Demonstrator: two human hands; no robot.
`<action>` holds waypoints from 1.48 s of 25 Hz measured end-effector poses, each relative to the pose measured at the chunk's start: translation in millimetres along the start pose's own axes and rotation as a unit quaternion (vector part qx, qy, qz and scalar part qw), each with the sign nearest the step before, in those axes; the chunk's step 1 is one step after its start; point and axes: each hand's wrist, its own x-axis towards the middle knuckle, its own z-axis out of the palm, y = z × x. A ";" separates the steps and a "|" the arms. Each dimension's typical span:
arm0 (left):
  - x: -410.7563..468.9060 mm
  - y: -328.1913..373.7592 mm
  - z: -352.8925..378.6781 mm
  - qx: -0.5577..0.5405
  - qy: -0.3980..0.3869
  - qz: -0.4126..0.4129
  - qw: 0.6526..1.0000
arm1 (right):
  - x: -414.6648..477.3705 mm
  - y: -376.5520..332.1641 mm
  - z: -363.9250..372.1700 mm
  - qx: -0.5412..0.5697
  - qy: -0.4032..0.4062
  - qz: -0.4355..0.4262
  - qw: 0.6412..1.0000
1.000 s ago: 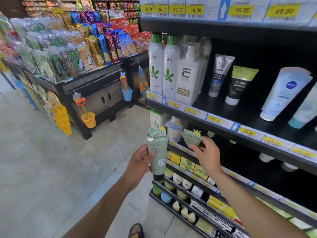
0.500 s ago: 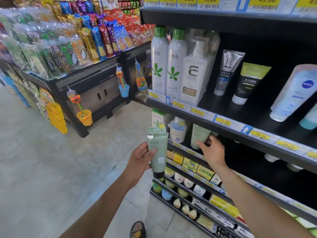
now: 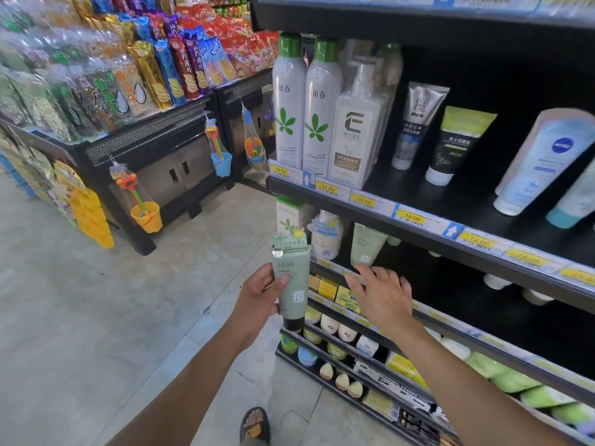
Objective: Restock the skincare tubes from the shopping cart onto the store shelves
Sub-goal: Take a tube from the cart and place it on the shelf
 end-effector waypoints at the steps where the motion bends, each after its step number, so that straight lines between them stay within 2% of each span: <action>1: -0.2 0.5 -0.1 0.003 -0.001 0.000 1.000 | 1.7 -1.8 -1.7 -0.003 -0.009 0.003 1.000; 22: 11.7 1.6 -9.3 0.027 0.002 -0.013 1.000 | 69.5 1.2 -13.9 -0.016 -0.072 0.022 0.997; 25: 14.0 2.0 -3.6 0.029 -0.010 -0.009 0.999 | 57.3 0.6 -16.1 -0.016 -0.029 0.002 0.999; 27: 17.5 0.4 2.0 0.041 -0.025 -0.002 0.999 | 42.7 -1.1 -18.6 0.037 0.029 -0.058 0.997; 28: 19.7 0.3 6.4 0.046 -0.033 0.000 0.998 | 33.1 -2.6 -21.4 0.098 0.040 -0.090 0.990; 30: 24.3 0.7 16.2 0.052 -0.051 0.002 0.997 | 10.8 -9.4 -26.7 0.264 0.004 -0.118 0.957; 32: 30.9 0.3 25.2 0.058 -0.076 0.009 0.995 | -9.7 -19.8 -31.0 0.411 -0.057 -0.113 0.903; 34: 38.6 -1.2 32.5 0.066 -0.116 0.018 0.991 | -21.6 -26.5 -27.4 0.465 -0.067 -0.099 0.877; 37: 48.1 -3.1 42.7 0.094 -0.167 0.026 0.981 | -29.1 -29.1 -20.3 0.472 -0.036 -0.076 0.878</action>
